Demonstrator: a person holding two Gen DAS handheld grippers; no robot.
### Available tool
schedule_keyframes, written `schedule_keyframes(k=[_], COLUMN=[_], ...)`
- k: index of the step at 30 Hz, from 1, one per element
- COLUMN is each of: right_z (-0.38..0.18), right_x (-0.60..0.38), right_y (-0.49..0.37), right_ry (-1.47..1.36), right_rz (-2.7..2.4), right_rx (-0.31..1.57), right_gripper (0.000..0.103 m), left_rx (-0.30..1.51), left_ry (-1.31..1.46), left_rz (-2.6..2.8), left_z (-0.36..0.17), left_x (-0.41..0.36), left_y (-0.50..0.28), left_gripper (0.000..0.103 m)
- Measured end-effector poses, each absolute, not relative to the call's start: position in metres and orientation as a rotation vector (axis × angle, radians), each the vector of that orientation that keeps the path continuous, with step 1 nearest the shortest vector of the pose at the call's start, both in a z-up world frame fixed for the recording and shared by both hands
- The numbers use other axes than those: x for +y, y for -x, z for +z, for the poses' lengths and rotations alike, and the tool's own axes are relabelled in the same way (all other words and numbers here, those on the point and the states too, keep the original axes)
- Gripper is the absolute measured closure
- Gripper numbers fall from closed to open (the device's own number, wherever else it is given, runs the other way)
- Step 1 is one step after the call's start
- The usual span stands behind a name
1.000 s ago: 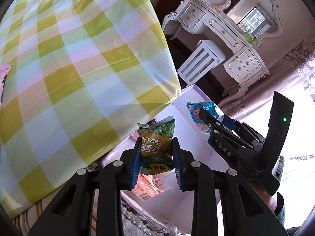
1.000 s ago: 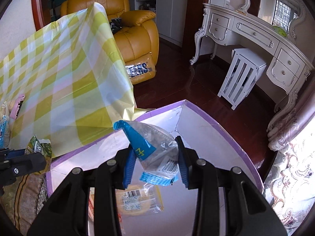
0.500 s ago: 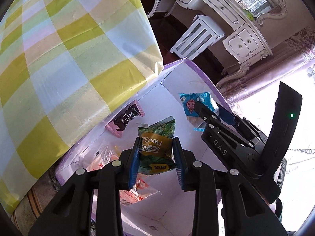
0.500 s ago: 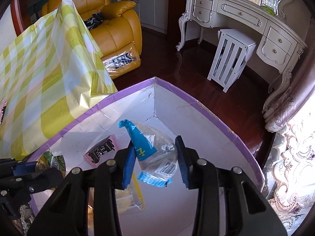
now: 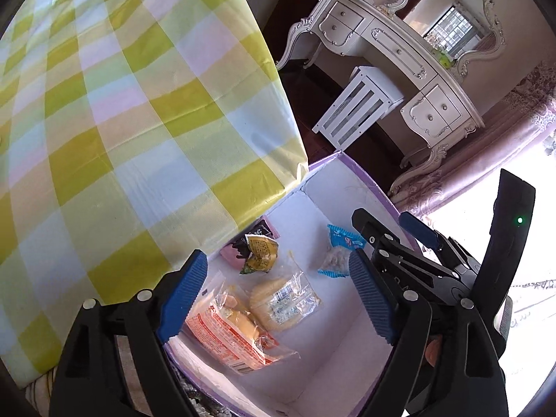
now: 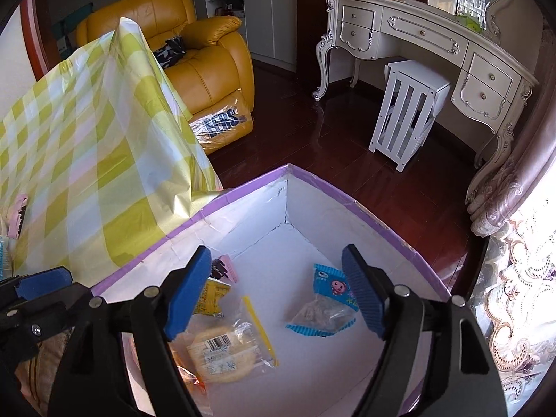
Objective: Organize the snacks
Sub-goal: 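Carry the Peas bag with left tool while right tool carries blue-trimmed bag into box, then open both tools over the box and move them back over the table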
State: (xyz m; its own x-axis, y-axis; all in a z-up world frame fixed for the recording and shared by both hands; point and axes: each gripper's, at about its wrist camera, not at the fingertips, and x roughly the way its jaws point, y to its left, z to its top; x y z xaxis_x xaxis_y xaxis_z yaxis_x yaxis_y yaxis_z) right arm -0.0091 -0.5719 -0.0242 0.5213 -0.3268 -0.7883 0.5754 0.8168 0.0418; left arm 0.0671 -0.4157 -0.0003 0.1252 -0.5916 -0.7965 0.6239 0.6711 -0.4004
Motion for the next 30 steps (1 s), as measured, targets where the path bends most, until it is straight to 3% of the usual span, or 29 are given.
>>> schedule_keyframes(k=[8,18,26,30], right_z=[0.011,0.037,0.049,0.05], right_x=[-0.535,-0.476,-0.426,-0.401], right_y=[-0.004,-0.028,-0.043,-0.05], right_ry=[-0.284,-0.215,-0.154,-0.131], right_rz=[-0.46,-0.343,-0.26,-0.216], right_rx=[0.823,0.815,0.825,0.836], right_gripper=[0.025,0.024,0.023,0.023], left_rx=[0.916,0.77,0.768,0.805], left_ry=[-0.128,-0.19,-0.157,-0.014], left_rz=[-0.706,-0.401,-0.258,-0.35], left_z=[0.038,0.057,0.055,0.053], left_x=[-0.369,-0.283,-0.21,-0.167], left_y=[-0.068,-0.083,-0.094,-0.095], left_gripper=[0.012,0.011,0.011,0.011])
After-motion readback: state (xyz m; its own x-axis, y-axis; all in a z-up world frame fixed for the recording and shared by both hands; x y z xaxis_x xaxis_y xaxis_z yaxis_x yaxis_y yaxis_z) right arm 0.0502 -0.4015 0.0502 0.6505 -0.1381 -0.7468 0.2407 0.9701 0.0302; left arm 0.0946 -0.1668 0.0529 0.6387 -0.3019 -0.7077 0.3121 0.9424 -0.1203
